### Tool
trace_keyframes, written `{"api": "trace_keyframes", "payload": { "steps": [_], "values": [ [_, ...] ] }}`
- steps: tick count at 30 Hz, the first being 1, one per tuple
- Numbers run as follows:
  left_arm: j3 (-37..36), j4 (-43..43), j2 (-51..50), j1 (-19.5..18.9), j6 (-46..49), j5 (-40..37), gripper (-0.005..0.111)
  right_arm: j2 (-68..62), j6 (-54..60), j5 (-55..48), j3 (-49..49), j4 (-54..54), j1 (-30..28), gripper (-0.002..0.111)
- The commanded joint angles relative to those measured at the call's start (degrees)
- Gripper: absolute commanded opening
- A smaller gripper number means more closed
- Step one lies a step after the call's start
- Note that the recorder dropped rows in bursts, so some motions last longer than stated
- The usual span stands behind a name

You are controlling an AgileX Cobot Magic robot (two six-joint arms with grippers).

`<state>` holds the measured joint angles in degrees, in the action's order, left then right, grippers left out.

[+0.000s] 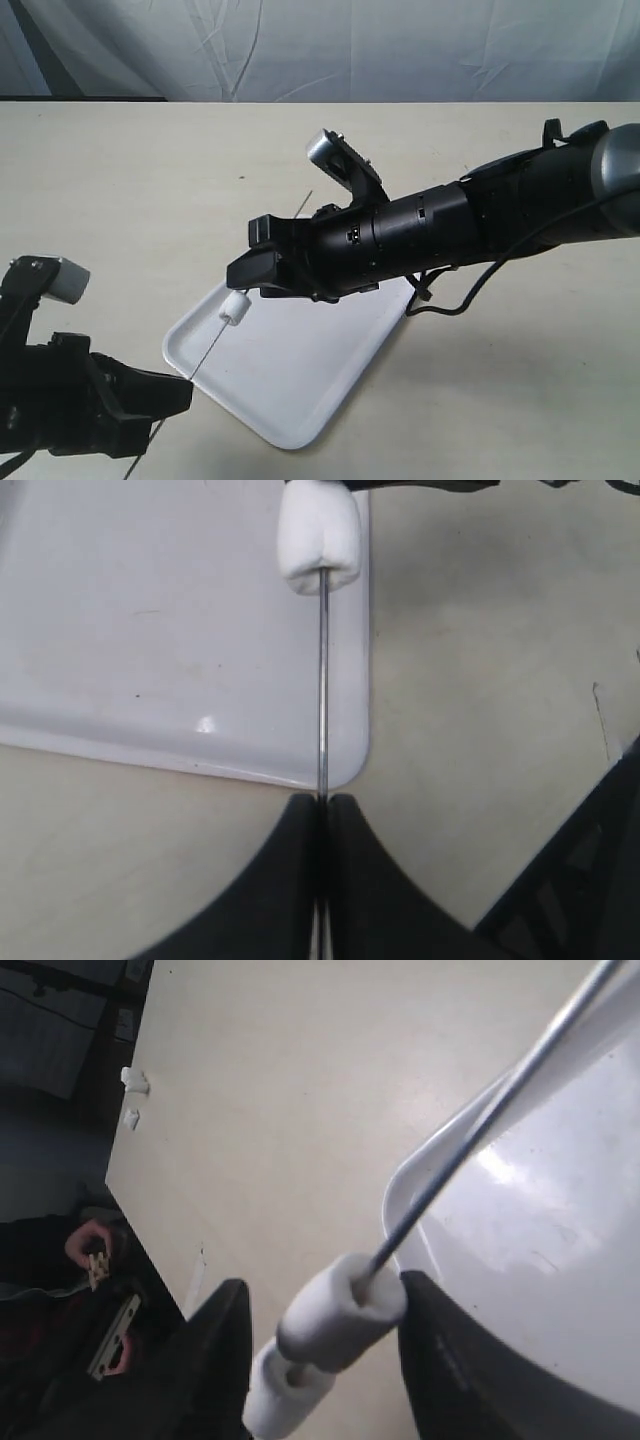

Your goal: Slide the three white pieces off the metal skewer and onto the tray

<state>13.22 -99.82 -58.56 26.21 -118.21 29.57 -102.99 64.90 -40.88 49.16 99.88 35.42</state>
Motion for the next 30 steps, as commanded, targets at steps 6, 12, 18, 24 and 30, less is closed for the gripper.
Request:
{"api": "trace_keyframes", "payload": {
  "steps": [6, 12, 18, 24, 30],
  "values": [
    [0.27, -0.13, -0.12, 0.17, -0.13, 0.27, 0.000, 0.56, 0.41, -0.36, 0.29, 0.06, 0.00, 0.025],
    [-0.68, -0.13, -0.12, 0.17, -0.28, 0.06, 0.000, 0.56, 0.41, 0.51, 0.29, 0.06, 0.00, 0.024],
    [-2.55, -0.13, -0.12, 0.17, -0.06, -0.64, 0.000, 0.56, 0.41, 2.89, 0.29, 0.06, -0.10, 0.024],
    [-4.54, -0.13, -0.12, 0.17, -0.06, -0.87, 0.000, 0.56, 0.41, 4.06, 1.39, 0.06, -0.10, 0.024],
    [-6.06, -0.13, -0.12, 0.17, -0.06, -0.64, 0.000, 0.56, 0.13, 6.83, 4.36, 0.06, -0.10, 0.024]
  ]
}}
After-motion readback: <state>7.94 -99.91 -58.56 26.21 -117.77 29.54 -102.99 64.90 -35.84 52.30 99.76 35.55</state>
